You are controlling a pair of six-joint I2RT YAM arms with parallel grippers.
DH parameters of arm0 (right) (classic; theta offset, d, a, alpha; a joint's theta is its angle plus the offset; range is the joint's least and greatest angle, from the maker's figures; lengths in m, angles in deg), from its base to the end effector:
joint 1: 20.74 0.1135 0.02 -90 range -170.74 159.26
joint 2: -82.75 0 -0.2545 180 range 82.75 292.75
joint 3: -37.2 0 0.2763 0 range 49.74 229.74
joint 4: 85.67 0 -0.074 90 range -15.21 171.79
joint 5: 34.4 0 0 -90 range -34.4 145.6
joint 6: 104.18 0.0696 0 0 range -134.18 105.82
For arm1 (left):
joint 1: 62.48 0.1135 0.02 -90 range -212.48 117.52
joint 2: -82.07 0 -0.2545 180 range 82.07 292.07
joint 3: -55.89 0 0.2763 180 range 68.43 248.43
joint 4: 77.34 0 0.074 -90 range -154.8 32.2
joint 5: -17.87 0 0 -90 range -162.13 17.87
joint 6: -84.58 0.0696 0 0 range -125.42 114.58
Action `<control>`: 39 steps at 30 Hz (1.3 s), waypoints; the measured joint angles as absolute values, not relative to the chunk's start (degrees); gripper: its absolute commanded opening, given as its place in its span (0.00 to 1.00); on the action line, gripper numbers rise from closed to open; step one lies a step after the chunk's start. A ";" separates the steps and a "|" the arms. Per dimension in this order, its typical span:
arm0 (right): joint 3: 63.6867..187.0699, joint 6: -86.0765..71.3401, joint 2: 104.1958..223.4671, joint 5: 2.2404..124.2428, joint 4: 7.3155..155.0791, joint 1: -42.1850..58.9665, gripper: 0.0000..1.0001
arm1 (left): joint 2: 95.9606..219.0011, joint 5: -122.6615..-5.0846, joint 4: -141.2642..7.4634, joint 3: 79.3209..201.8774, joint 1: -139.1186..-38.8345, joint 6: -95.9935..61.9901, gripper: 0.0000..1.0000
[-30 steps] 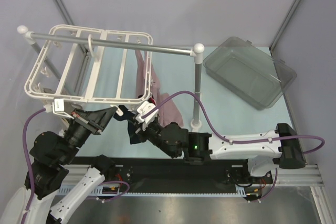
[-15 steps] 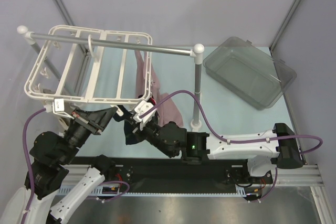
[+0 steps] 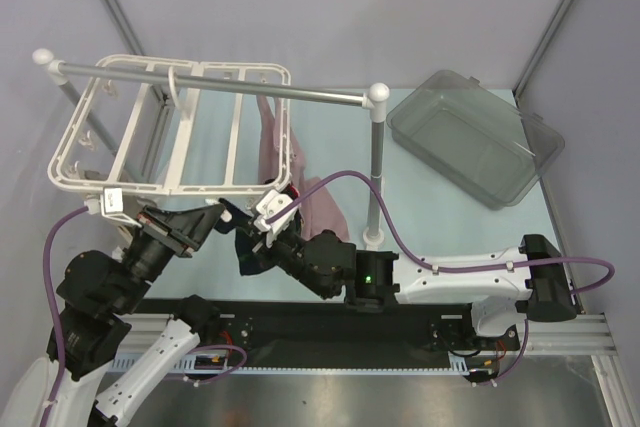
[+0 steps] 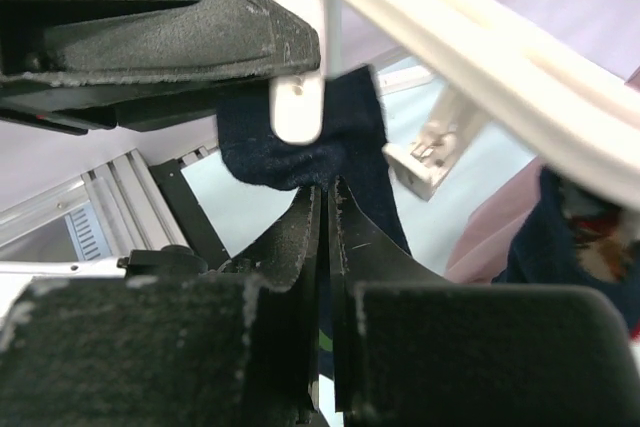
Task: Clip the socks to the hanger
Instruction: Clamp the sock onto the hanger, then reset both arms
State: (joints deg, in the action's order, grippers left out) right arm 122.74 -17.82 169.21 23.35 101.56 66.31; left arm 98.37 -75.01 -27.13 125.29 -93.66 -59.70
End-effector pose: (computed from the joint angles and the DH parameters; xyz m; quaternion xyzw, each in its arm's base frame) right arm 0.0583 0.4101 0.3777 -0.3105 0.5976 0.3378 0.6576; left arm 0.0745 -0.0410 0.4131 -0.1558 0.6712 -0.4789 0.5439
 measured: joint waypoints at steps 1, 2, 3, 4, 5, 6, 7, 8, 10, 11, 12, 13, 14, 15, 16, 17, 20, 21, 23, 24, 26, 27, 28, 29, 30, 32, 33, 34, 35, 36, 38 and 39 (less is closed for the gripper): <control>122.74 -17.76 169.21 23.55 101.72 66.16 0.00 | 98.33 -74.90 -27.13 125.29 -93.66 -59.77 0.48; 122.74 -17.69 169.21 23.66 101.82 66.09 0.00 | 98.22 -74.83 -27.04 125.29 -93.66 -59.86 0.52; 122.74 -17.63 169.21 23.90 101.91 65.96 0.00 | 98.04 -74.83 -26.91 125.29 -93.66 -59.88 0.56; 122.74 -17.58 169.21 24.12 101.98 65.83 0.00 | 97.80 -74.92 -26.84 125.29 -93.66 -59.90 0.62; 122.74 -17.41 169.23 24.27 102.06 65.68 0.00 | 97.54 -74.94 -26.75 125.29 -93.66 -59.81 0.65; 122.74 -17.34 169.23 24.44 102.17 65.48 0.00 | 97.28 -74.94 -26.65 125.29 -93.66 -59.90 0.67; 122.74 -17.21 169.23 24.64 102.31 65.28 0.00 | 97.06 -74.99 -26.49 125.29 -93.66 -59.90 0.72; 122.76 -17.17 169.23 24.66 102.41 65.17 0.00 | 96.90 -74.99 -26.34 125.29 -93.66 -59.90 0.75; 122.76 -17.08 169.25 24.86 102.72 64.93 0.00 | 96.58 -74.99 -25.90 125.33 -93.66 -59.83 0.82; 122.76 -16.93 169.27 24.95 102.79 64.80 0.00 | 96.45 -75.01 -25.62 125.38 -93.66 -59.83 0.84; 122.78 -16.71 169.34 25.06 102.85 64.65 0.00 | 96.23 -75.03 -25.14 125.49 -93.66 -59.79 0.86; 122.82 -16.49 169.45 25.12 102.85 64.52 0.00 | 95.90 -75.03 -24.66 125.60 -93.66 -59.75 0.88; 122.84 -16.29 169.53 25.25 102.85 64.39 0.00 | 95.48 -75.05 -24.11 125.75 -93.66 -59.64 0.89; 122.84 -16.05 169.62 25.41 102.83 64.23 0.00 | 94.98 -75.10 -23.50 125.92 -93.66 -59.42 0.89; 122.87 -15.85 169.77 25.54 102.83 64.15 0.00 | 94.43 -75.07 -23.02 126.14 -93.66 -59.31 0.90; 123.00 -15.66 169.97 25.62 102.85 64.15 0.01 | 93.82 -75.05 -22.32 126.47 -93.66 -59.18 0.91; 123.30 -15.26 170.89 25.95 103.11 64.04 0.07 | 91.81 -74.92 -20.20 127.37 -93.66 -58.74 0.91; 123.37 -15.22 171.22 26.04 103.14 64.04 0.08 | 91.03 -74.86 -19.37 127.67 -93.66 -58.55 0.91; 123.54 -15.18 172.16 26.08 103.22 63.99 0.11 | 89.23 -74.48 -17.71 128.02 -93.66 -58.26 0.93; 123.72 -15.16 172.64 26.10 103.20 63.97 0.13 | 88.25 -74.37 -16.88 128.11 -93.66 -58.15 0.93; 124.31 -15.07 174.08 26.08 103.16 63.84 0.19 | 85.78 -73.48 -15.26 128.15 -93.66 -57.87 0.95; 124.79 -15.00 174.91 26.10 103.09 63.77 0.22 | 84.73 -73.04 -14.58 128.20 -93.66 -57.91 0.95; 125.34 -14.94 175.76 26.10 102.85 63.66 0.24 | 83.57 -72.69 -13.84 128.22 -93.66 -57.91 0.95; 125.80 -14.87 176.55 26.10 102.61 63.58 0.27 | 82.59 -72.17 -13.18 128.26 -93.66 -57.93 0.95; 126.28 -14.72 177.27 26.10 102.31 63.49 0.33 | 82.33 -71.64 -12.33 128.53 -93.66 -57.93 0.95; 126.98 -14.24 178.34 26.13 101.74 63.36 0.46 | 82.33 -70.68 -11.56 128.55 -93.66 -57.96 0.95; 127.48 -13.69 178.82 26.10 101.23 63.27 0.51 | 82.33 -70.20 -10.84 128.53 -93.72 -57.96 0.95; 127.96 -13.36 179.15 26.13 100.40 63.27 0.57 | 82.33 -69.92 -10.43 128.37 -93.70 -57.93 0.96; 128.37 -13.01 179.37 26.21 99.62 63.27 0.63 | 82.33 -69.68 -9.86 128.22 -93.72 -57.93 0.96; 128.79 -12.60 179.46 26.15 98.63 63.27 0.75 | 82.33 -69.37 -9.31 128.15 -93.72 -57.91 0.96; 129.55 -11.79 179.46 25.80 96.71 63.38 0.85 | 82.33 -68.98 -8.42 128.11 -93.74 -57.87 0.96; 129.86 -11.59 179.46 25.60 95.73 63.49 0.87 | 82.33 -68.89 -8.33 128.04 -93.77 -57.82 0.96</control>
